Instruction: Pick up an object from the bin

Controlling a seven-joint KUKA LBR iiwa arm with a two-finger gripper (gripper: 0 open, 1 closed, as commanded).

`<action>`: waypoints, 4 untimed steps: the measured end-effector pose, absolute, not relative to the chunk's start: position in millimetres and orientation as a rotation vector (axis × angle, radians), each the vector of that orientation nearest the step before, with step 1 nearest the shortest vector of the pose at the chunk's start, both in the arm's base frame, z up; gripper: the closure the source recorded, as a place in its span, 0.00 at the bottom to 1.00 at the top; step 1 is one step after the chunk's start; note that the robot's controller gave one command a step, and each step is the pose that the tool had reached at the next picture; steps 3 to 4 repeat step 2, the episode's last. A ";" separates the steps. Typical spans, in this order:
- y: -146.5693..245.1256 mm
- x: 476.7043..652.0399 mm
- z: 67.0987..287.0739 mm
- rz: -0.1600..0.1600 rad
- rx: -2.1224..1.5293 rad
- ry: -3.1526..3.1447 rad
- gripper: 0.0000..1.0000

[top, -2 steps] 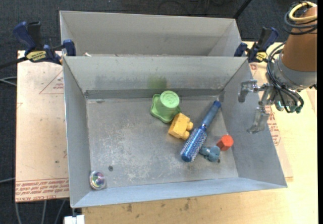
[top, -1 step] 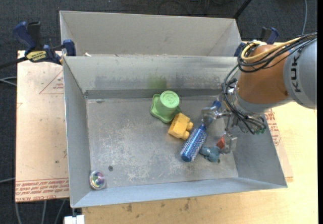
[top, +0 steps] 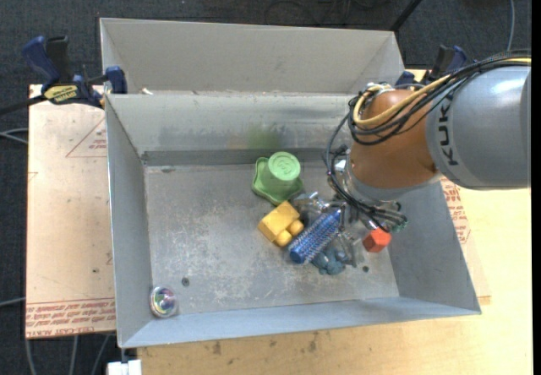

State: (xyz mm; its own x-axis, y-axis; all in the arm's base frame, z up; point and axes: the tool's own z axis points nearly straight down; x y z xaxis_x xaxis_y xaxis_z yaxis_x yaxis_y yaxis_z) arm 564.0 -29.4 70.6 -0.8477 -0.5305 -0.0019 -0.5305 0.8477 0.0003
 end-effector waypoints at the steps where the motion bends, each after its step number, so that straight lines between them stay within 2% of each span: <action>1: -31.3 565.3 72.4 -0.004 -0.867 3.015 1.00; 2: -27.9 543.8 210.6 -0.003 -0.907 3.000 1.00; 4: -27.9 543.8 210.6 -0.003 -0.907 3.000 1.00</action>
Offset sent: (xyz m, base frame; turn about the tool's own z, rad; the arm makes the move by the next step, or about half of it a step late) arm 0.0000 0.0000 0.0000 0.0000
